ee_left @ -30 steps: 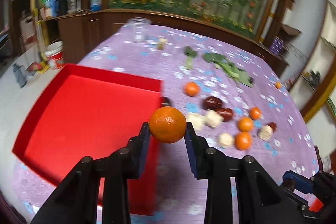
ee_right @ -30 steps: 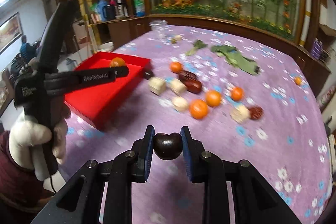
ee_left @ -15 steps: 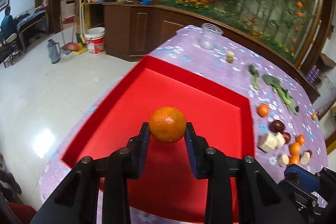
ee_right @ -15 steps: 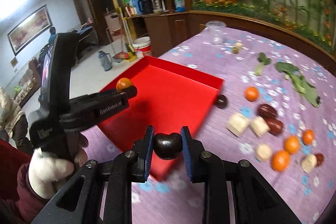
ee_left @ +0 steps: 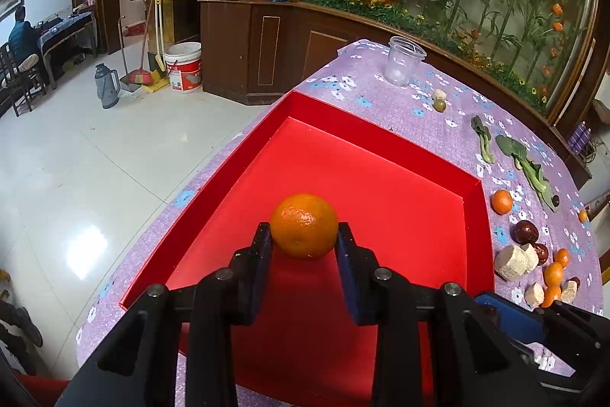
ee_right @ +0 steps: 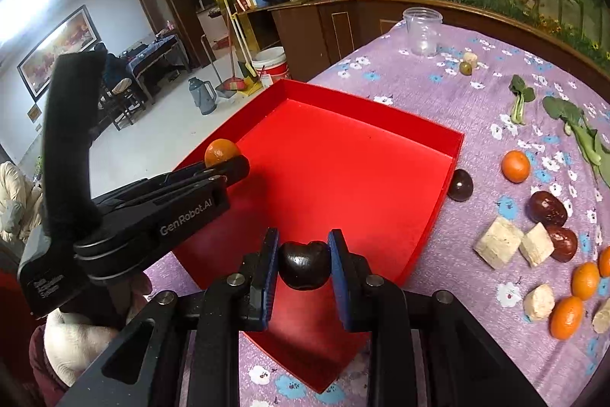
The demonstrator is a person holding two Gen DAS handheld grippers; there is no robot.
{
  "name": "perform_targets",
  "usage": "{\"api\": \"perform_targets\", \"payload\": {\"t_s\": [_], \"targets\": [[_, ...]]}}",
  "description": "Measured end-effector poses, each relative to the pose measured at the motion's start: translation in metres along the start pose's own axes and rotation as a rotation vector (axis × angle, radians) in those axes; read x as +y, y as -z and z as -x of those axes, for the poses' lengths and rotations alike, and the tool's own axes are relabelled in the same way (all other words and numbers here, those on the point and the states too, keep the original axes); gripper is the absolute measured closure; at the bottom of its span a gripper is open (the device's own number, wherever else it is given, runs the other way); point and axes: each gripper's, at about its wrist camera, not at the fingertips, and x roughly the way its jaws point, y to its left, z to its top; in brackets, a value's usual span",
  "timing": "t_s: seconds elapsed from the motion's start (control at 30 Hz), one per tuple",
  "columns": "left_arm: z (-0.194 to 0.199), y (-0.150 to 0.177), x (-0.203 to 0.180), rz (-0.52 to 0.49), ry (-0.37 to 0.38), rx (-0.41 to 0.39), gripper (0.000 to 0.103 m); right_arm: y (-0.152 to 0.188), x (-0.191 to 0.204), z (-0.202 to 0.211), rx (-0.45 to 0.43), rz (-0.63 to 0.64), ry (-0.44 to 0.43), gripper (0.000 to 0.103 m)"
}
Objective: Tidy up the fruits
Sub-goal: 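Carry both items over the red tray and open both tools to drop them, then move both tools back over the table toward the next fruits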
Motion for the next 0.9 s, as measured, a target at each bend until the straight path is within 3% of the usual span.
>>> {"api": "perform_targets", "payload": {"t_s": [0.2,0.33,0.63,0.73,0.8,0.9], "targets": [[-0.003,-0.001,0.002,0.019,0.012,0.017,0.069,0.002,-0.002,-0.007,0.009,-0.012,-0.018,0.073],[0.001,-0.004,0.007,0.050,0.031,0.009,0.052,0.002,-0.002,-0.005,0.002,-0.016,-0.027,0.073],[0.014,-0.009,0.011,0.098,0.068,0.004,0.039,0.004,-0.011,0.011,-0.026,-0.059,-0.046,0.072],[0.018,-0.010,0.018,0.158,0.107,0.014,0.025,0.004,-0.022,0.024,-0.056,-0.111,-0.062,0.059],[0.019,-0.010,0.021,0.190,0.120,0.021,0.022,0.005,-0.030,0.034,-0.080,-0.142,-0.070,0.047],[0.023,-0.008,0.022,0.228,0.137,0.027,0.021,0.006,-0.039,0.043,-0.096,-0.178,-0.087,0.045]]}}
